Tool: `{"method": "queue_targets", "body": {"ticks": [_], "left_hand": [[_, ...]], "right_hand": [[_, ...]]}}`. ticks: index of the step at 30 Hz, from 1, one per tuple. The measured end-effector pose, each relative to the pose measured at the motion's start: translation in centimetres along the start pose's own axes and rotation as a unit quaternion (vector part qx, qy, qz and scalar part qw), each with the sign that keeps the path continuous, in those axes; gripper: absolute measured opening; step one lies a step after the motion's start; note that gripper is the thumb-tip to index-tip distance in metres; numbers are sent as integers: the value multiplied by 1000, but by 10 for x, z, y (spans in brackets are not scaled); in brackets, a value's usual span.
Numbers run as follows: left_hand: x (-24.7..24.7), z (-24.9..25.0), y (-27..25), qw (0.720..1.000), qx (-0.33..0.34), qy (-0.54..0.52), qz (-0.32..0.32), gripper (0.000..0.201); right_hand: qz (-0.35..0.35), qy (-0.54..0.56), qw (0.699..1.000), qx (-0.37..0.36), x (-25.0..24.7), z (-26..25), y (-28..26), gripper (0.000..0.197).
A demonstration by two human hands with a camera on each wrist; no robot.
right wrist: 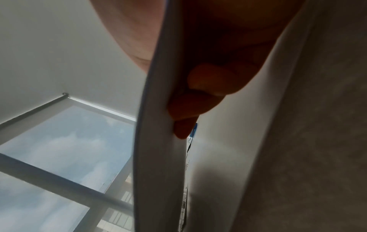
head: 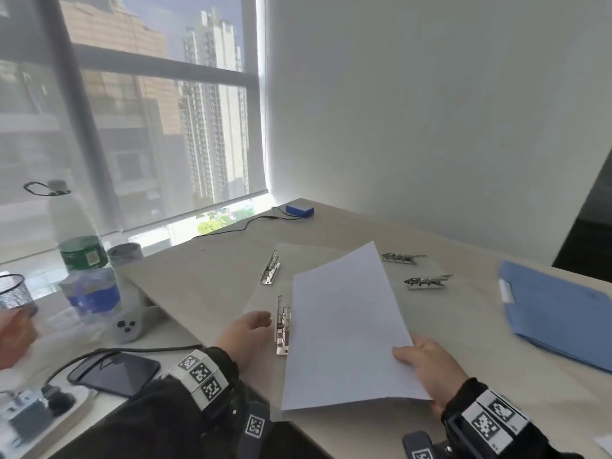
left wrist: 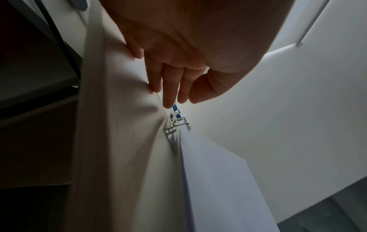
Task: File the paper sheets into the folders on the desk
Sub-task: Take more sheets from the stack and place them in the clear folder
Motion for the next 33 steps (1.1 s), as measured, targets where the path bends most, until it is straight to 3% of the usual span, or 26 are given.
{"method": "queue_targets", "body": {"ticks": [8, 11, 16, 24, 33], "left_hand": [[6, -7, -3, 1000, -10, -10, -11, 49], [5, -6, -3, 1000, -8, -9, -5, 57], [6, -5, 2, 1000, -7, -8, 4, 43], [-8, 3, 26, 999, -36, 26, 16, 37], [2, 16, 52, 997, -45, -59, 35, 39]], "right_hand": [[-21, -34, 999, 7, 12, 3, 12, 20], [-14, -42, 999, 18, 12, 5, 16, 17], [-20, -38, 999, 27, 8, 3, 16, 17], [-28, -67, 997, 38, -4, 8, 16, 37], [-24, -68, 997, 41, -11, 15, 23, 43]]}}
Point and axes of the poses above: each hand's wrist, its own y-axis towards the middle knuckle, its own x-axis out of the palm, z = x × y, the point moved 7 cm from there along y, towards the middle knuckle, and after that the axes turned 1 degree about -z, right-handed, at the moved point
